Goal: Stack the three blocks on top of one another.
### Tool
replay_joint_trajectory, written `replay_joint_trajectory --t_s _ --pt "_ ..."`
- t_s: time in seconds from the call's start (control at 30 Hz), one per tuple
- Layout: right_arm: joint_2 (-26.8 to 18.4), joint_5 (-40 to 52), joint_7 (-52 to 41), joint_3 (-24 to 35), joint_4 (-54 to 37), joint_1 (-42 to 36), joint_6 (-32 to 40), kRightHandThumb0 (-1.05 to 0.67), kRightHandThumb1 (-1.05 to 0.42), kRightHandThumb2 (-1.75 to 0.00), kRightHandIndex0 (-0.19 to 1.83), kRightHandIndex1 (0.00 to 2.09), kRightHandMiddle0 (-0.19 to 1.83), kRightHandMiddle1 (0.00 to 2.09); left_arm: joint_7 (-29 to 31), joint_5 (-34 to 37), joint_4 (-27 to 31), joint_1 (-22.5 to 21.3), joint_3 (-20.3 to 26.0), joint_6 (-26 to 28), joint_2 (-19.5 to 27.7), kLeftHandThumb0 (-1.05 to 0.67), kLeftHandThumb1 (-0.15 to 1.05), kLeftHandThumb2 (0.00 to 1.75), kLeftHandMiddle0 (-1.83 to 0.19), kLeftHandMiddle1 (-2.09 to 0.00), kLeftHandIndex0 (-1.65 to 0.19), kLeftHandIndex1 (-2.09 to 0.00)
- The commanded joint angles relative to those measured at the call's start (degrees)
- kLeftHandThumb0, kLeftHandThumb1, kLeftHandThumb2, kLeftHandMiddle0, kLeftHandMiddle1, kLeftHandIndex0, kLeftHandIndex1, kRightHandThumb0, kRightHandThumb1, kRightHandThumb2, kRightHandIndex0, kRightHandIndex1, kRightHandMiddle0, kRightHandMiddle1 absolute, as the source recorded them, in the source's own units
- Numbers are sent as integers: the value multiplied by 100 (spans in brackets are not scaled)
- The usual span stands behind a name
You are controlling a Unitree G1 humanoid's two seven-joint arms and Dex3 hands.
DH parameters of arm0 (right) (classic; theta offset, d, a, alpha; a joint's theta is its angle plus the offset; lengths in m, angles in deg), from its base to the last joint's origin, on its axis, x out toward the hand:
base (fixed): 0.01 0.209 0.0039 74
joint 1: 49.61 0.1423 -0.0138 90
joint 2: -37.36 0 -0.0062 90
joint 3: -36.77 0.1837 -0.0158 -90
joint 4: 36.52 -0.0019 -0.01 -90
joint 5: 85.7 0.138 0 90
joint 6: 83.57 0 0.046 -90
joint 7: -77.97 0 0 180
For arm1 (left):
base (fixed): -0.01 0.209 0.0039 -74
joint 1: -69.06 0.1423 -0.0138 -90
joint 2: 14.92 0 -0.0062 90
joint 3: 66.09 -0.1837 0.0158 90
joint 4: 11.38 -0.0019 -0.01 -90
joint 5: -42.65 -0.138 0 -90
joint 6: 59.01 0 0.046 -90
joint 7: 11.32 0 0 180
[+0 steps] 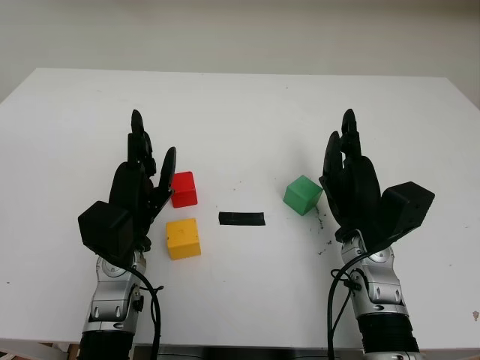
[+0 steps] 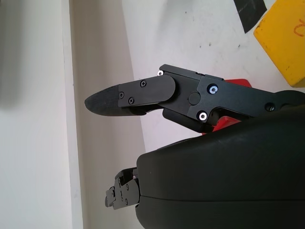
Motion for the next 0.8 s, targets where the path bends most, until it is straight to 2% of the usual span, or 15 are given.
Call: replay_joint_trajectory --t_s 0.0,0.3,0.47,0.6,0.7,0.77 --pt "-22 -29 11 -14 -58 32 -11 -77 -105 -62 -19 0 -19 0 6 5 115 -41 5 38 29 -57 105 51 19 -4 19 -4" --pt "-20 7 -32 4 -71 13 0 -77 -105 -62 -19 0 -19 0 -34 -76 100 -41 -6 -3 28 -57 105 52 19 -4 19 -4" --pt "-52 -29 -62 -8 -38 37 -75 -78 -105 -62 -19 0 -19 0 -155 -284 258 -72 73 155 202 -59 105 49 17 -5 17 -5" --pt "-77 -42 -93 1 -19 57 -107 -77 -105 -64 -19 0 -19 0 -257 -673 408 -226 180 223 640 -62 105 45 13 -7 15 -6" --pt "-89 -40 -109 12 -34 50 -119 -76 -105 -64 -19 0 -19 0 -222 -1304 832 -371 194 766 1193 -66 105 38 2 -9 -1 -12" --pt "-74 -53 -79 15 -70 29 -119 -75 -105 -65 -19 0 -19 0 -103 -1691 1117 -489 169 1229 1558 -69 105 25 -2 -7 -22 -19"
